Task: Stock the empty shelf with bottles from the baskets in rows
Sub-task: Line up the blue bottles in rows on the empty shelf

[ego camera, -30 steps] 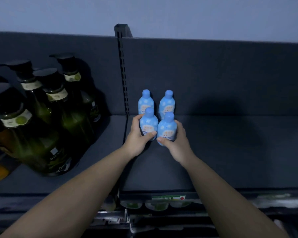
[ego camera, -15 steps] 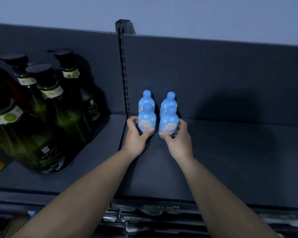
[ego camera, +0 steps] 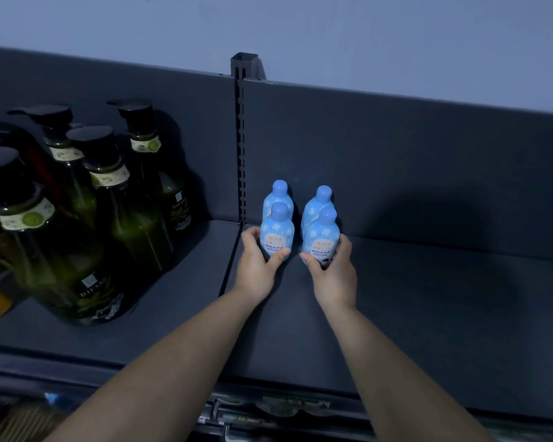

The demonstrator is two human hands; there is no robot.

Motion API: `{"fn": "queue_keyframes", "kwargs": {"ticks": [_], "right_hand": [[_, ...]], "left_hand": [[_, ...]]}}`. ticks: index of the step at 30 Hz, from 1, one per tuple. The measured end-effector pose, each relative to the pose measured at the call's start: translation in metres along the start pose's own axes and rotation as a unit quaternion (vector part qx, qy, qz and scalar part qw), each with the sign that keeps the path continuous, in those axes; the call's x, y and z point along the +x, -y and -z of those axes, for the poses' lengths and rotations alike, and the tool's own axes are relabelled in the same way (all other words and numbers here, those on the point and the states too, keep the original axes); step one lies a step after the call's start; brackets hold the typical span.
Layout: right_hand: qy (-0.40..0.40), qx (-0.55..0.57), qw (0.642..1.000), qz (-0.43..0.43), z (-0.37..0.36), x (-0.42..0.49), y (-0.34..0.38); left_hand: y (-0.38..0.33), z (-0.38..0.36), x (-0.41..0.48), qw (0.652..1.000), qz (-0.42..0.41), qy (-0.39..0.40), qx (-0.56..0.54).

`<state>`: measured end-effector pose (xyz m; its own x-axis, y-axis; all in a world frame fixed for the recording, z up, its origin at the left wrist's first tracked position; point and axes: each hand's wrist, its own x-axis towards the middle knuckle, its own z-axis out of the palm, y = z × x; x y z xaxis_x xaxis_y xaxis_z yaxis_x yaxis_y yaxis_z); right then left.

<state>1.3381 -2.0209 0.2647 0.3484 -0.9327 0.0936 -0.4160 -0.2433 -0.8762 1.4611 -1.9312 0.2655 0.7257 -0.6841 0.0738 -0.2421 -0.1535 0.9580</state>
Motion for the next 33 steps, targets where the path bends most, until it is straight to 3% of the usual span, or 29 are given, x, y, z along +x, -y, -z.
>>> {"fn": "queue_keyframes", "kwargs": {"ticks": [10, 33], "right_hand": [[-0.01, -0.046, 0.999, -0.011, -0.008, 0.0, 0.003], [-0.002, -0.065, 0.998, 0.002, -0.004, 0.007, 0.001]], "left_hand": [[-0.002, -0.009, -0.003, 0.998, 0.031, -0.047, 0.022], [-0.005, -0.009, 0.001, 0.997, 0.053, -0.054, 0.018]]}}
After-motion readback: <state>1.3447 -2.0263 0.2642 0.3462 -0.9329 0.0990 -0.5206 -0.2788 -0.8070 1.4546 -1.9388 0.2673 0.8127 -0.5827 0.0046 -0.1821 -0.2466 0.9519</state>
